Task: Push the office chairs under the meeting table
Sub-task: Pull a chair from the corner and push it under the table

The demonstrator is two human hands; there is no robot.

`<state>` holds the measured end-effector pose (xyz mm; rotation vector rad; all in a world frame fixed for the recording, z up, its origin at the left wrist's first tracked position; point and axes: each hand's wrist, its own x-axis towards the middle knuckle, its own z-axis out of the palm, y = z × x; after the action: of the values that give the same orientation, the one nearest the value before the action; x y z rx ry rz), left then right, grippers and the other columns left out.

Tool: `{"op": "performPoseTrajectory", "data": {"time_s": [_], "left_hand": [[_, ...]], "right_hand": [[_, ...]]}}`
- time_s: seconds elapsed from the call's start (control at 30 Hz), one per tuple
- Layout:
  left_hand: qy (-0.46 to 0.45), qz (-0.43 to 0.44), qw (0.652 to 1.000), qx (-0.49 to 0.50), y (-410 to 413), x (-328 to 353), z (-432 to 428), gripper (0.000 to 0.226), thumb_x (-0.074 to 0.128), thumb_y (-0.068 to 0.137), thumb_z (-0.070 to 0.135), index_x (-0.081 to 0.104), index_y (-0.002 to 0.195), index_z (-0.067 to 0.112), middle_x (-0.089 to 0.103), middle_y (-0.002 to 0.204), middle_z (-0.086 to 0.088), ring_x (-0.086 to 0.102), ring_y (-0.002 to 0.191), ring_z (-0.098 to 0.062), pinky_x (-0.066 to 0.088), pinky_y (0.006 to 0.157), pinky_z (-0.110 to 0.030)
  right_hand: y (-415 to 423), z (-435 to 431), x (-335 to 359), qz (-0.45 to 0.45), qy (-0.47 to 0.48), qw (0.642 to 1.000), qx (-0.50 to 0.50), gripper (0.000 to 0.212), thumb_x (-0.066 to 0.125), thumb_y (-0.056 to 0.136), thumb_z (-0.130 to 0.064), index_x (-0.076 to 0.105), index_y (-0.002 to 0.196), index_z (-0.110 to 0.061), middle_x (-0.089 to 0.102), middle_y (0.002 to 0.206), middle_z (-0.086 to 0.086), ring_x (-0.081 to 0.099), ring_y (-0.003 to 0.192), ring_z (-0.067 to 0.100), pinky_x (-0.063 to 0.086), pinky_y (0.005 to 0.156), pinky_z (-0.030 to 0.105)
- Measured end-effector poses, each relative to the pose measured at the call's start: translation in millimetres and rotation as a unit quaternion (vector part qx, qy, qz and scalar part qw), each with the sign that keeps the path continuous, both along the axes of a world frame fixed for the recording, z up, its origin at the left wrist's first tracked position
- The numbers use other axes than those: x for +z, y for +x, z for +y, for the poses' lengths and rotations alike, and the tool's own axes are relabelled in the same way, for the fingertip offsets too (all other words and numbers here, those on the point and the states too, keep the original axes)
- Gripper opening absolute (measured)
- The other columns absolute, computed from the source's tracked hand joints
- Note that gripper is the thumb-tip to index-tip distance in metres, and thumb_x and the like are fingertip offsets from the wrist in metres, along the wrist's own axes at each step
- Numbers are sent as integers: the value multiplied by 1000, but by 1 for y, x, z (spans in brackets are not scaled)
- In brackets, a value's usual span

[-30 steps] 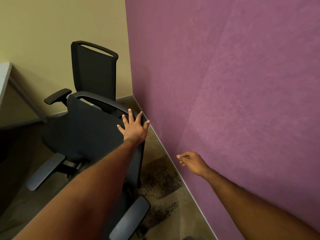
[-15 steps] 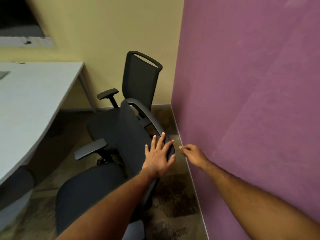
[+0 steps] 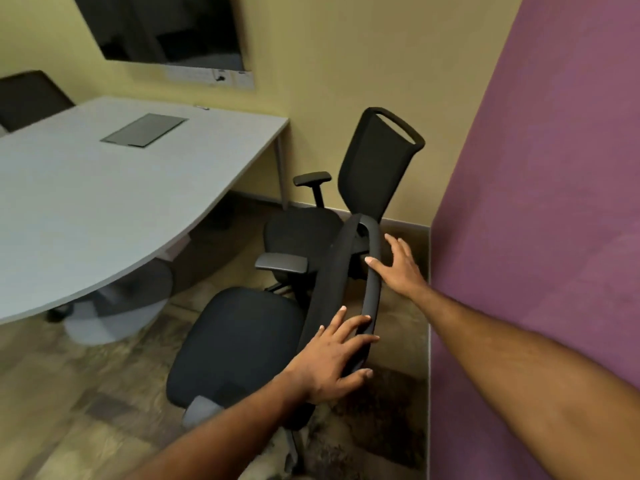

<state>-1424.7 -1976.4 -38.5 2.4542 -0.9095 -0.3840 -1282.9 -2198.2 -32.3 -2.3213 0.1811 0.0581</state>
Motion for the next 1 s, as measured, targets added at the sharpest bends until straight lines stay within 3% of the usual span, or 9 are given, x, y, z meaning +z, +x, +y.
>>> {"op": "performPoseTrajectory", "data": {"time_s": [0.13,0.27,0.43,0.63,0.7,0.77,0.87,0.93,1.0], "left_hand": [[24,13,998,65,-18,9,-9,63,42,96,63,22,153,43,3,166,9,-18,152,-13,7,121,-62],[54,14,992,111,-31,10,-12,68,41,100,52,8,158,39,6,168,2,-14,152,-11,5,123,-58],[58,7,994,93,-43,3,5,70,39,100,51,-1,157,43,31,161,6,-12,152,-8,8,123,-58],[70,0,994,88,-62,0,29,72,36,97,58,-5,156,44,23,165,-2,-8,152,-7,9,123,-53],[88,-12,990,114,-75,1,37,74,32,97,65,-2,158,39,18,166,-5,-2,153,-9,9,123,-52],[106,-32,983,143,-91,2,42,78,27,95,70,14,159,28,28,163,-4,5,153,-11,9,122,-54],[112,-70,972,192,-111,4,55,72,21,95,72,54,129,17,58,137,-2,33,143,-15,19,120,-50],[110,-98,965,219,-122,7,72,58,21,97,69,56,101,23,65,106,1,52,117,-17,30,111,-43],[109,-109,961,230,-134,8,93,49,24,99,65,49,88,25,63,90,2,54,101,-18,33,104,-39]], "right_hand": [[3,6,3,-50,-182,966,178,81,59,92,-60,24,159,-31,-1,170,5,2,156,25,13,126,45],[4,12,3,-31,-288,922,255,60,44,98,-60,55,142,-21,16,168,6,0,156,23,4,125,45],[-14,17,1,-43,-309,913,262,53,43,99,-55,69,123,-16,32,161,7,5,155,25,6,124,48],[-47,28,3,-28,-301,919,254,40,48,95,-40,71,119,-18,37,158,7,4,155,30,5,123,53],[-60,35,4,-16,-296,923,245,40,46,96,-39,70,121,-19,38,157,6,3,155,30,2,123,55],[-73,43,5,10,-293,925,242,40,44,97,-39,70,122,-21,40,155,6,3,155,29,-2,122,58],[-94,55,4,26,-287,928,235,39,45,97,-41,72,118,-23,47,147,5,11,153,26,-6,121,62],[-109,62,3,4,-279,935,217,38,50,96,-47,74,112,-23,54,139,2,19,150,23,-5,121,61],[-125,72,3,-23,-284,936,209,43,52,94,-57,76,104,-23,59,124,0,33,142,21,0,123,57]]}}
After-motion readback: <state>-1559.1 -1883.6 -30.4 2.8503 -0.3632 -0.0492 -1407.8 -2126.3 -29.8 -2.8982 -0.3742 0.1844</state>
